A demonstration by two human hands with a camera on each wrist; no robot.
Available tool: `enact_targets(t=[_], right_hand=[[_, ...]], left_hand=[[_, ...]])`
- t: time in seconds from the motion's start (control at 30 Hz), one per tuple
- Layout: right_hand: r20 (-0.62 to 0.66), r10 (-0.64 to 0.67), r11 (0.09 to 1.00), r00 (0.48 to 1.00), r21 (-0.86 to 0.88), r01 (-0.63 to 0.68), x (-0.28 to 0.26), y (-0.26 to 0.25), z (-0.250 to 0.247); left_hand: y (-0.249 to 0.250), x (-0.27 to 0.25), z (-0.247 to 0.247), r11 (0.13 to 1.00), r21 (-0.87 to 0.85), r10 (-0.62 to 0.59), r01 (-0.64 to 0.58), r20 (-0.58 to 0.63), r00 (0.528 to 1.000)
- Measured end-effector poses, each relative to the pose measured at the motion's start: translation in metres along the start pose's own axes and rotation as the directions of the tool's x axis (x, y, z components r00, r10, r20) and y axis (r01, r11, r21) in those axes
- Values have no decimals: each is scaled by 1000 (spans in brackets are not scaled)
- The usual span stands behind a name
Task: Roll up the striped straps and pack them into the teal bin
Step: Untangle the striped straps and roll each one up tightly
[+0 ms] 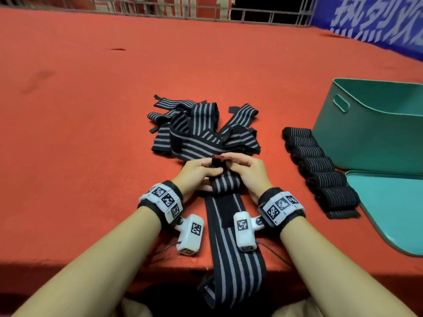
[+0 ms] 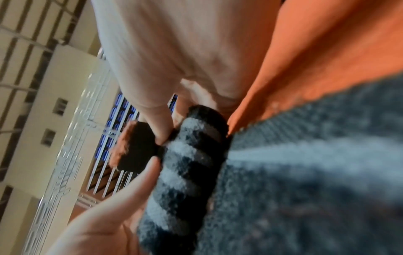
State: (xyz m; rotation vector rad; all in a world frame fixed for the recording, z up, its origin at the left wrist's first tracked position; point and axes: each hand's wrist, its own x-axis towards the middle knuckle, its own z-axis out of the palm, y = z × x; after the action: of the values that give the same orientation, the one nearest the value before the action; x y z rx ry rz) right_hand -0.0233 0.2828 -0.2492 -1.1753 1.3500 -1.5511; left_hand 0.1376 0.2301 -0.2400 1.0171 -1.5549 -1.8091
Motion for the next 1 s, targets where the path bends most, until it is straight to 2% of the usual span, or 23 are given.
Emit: enact_targets(t=[0.1, 0.2, 0.23, 0.4, 0.47, 0.57, 0.67, 0.8, 0.9, 1.0], right_hand=[[-20, 118, 985, 993, 131, -114, -1, 10, -4], [-23, 130, 979, 991, 159, -124, -2, 11, -6], [-26, 127, 980, 992, 155, -121, -2, 11, -6], [-22, 168, 972, 985, 169, -162, -4, 11, -6], [-13, 193, 966, 981, 179, -188, -4, 6, -6], [-3, 260, 921, 966, 301, -247, -5, 1, -6], [28, 254, 925, 967, 284, -251, -9, -1, -8], [59, 199, 936, 978, 286, -207, -16, -3, -5], [30, 181, 946, 983, 270, -182, -13, 5, -7], [10, 169, 964, 986, 206, -167, -12, 9, -7]], left_hand=[[2, 4, -5, 994, -45, -96, 98, 43, 994], [9, 5, -8, 968, -158, -179, 195, 110, 978], [10, 4, -7, 967, -146, -193, 208, 109, 975], [-1, 4, -1, 998, 58, -35, 36, -14, 999], [-5, 5, 0, 998, 61, -6, 8, -41, 999], [0, 1, 2, 999, 36, 35, -32, -85, 996], [12, 1, 6, 982, 112, 170, -154, -149, 974], [14, 6, 6, 909, 295, 343, -294, -130, 930], [5, 9, 6, 908, 291, 352, -302, -139, 926], [-2, 10, 1, 971, 135, 214, -196, -133, 968]])
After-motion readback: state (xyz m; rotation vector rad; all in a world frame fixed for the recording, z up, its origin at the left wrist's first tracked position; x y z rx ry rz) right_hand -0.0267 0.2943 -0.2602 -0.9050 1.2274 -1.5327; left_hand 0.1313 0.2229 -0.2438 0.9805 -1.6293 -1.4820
